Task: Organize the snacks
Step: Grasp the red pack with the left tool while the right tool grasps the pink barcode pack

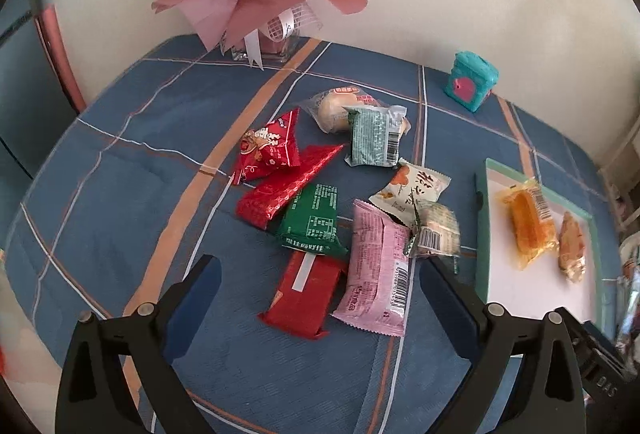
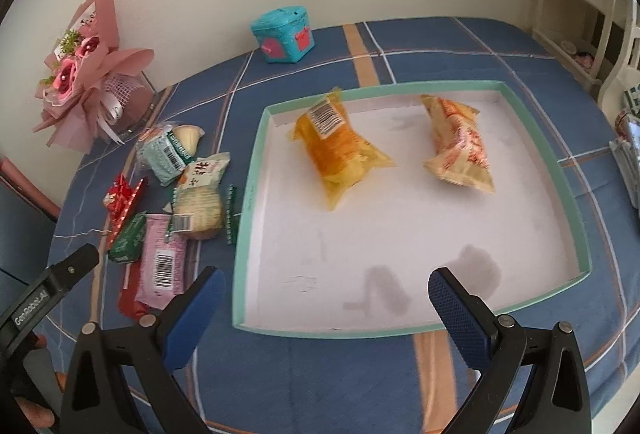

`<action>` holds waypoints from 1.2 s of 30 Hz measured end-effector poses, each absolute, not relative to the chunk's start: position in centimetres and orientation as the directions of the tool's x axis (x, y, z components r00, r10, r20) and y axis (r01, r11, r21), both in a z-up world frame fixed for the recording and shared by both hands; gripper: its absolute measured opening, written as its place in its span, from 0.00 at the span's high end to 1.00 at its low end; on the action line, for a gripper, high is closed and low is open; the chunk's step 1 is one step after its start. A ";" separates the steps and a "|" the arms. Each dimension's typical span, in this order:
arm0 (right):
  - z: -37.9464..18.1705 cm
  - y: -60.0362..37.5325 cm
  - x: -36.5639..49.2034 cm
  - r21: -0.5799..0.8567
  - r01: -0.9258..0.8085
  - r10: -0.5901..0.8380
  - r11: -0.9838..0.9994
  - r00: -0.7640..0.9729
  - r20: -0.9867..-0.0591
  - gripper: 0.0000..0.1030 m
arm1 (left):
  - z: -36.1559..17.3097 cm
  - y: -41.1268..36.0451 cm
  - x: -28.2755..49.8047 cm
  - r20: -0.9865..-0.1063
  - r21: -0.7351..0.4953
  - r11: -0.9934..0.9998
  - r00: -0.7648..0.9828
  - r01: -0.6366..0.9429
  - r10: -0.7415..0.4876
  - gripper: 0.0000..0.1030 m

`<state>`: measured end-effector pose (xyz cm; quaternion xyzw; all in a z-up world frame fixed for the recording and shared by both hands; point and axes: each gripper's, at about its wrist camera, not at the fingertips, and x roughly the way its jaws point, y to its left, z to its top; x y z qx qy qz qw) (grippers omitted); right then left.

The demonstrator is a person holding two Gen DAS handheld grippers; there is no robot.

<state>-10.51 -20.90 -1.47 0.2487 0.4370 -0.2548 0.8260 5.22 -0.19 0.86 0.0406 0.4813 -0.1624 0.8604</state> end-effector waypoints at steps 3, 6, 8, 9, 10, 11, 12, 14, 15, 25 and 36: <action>-1.2 -20.4 -10.0 0.178 0.640 -0.223 0.747 0.494 -0.840 0.00 | 1.2 0.3 5.3 -0.830 -0.070 0.947 0.508 0.315 -0.230 0.04; -0.7 -19.1 -9.0 0.166 0.603 -0.221 0.780 0.514 -0.829 0.00 | 1.9 1.0 5.5 -0.808 -0.067 0.950 0.542 0.304 -0.231 0.04; -0.6 -17.9 -8.2 0.170 0.571 -0.206 0.803 0.533 -0.820 0.00 | 2.3 1.8 5.8 -0.796 -0.072 0.957 0.562 0.281 -0.225 0.04; -0.6 -17.4 -7.8 0.177 0.560 -0.196 0.810 0.542 -0.817 0.00 | 2.5 2.2 6.0 -0.792 -0.071 0.962 0.572 0.263 -0.215 0.04; -0.6 -16.9 -7.3 0.189 0.548 -0.182 0.815 0.551 -0.814 0.00 | 2.6 2.6 6.2 -0.789 -0.072 0.965 0.577 0.254 -0.211 0.04; -0.7 -16.4 -6.9 0.200 0.541 -0.171 0.817 0.558 -0.812 0.00 | 2.6 3.0 6.4 -0.787 -0.080 0.966 0.579 0.245 -0.212 0.04; -0.8 -16.0 -6.5 0.212 0.534 -0.158 0.818 0.564 -0.810 0.00 | 2.7 3.3 6.6 -0.786 -0.086 0.968 0.580 0.238 -0.212 0.04; -1.2 -15.0 -5.5 0.237 0.510 -0.123 0.827 0.575 -0.809 0.00 | 2.6 4.0 7.0 -0.791 -0.087 0.971 0.577 0.222 -0.203 0.04; -1.3 -14.5 -5.0 0.241 0.500 -0.111 0.832 0.575 -0.810 0.00 | 2.5 4.2 7.2 -0.796 -0.087 0.972 0.572 0.218 -0.199 0.04; -4.6 -11.5 -0.8 0.234 0.454 -0.041 0.859 0.518 -0.854 0.01 | -2.1 5.3 9.2 -0.893 -0.122 0.982 0.416 0.147 -0.173 0.04; -6.7 -10.3 2.5 0.187 0.435 -0.050 0.881 0.479 -0.876 0.17 | -5.0 5.4 10.7 -0.924 -0.147 0.982 0.338 0.120 -0.180 0.04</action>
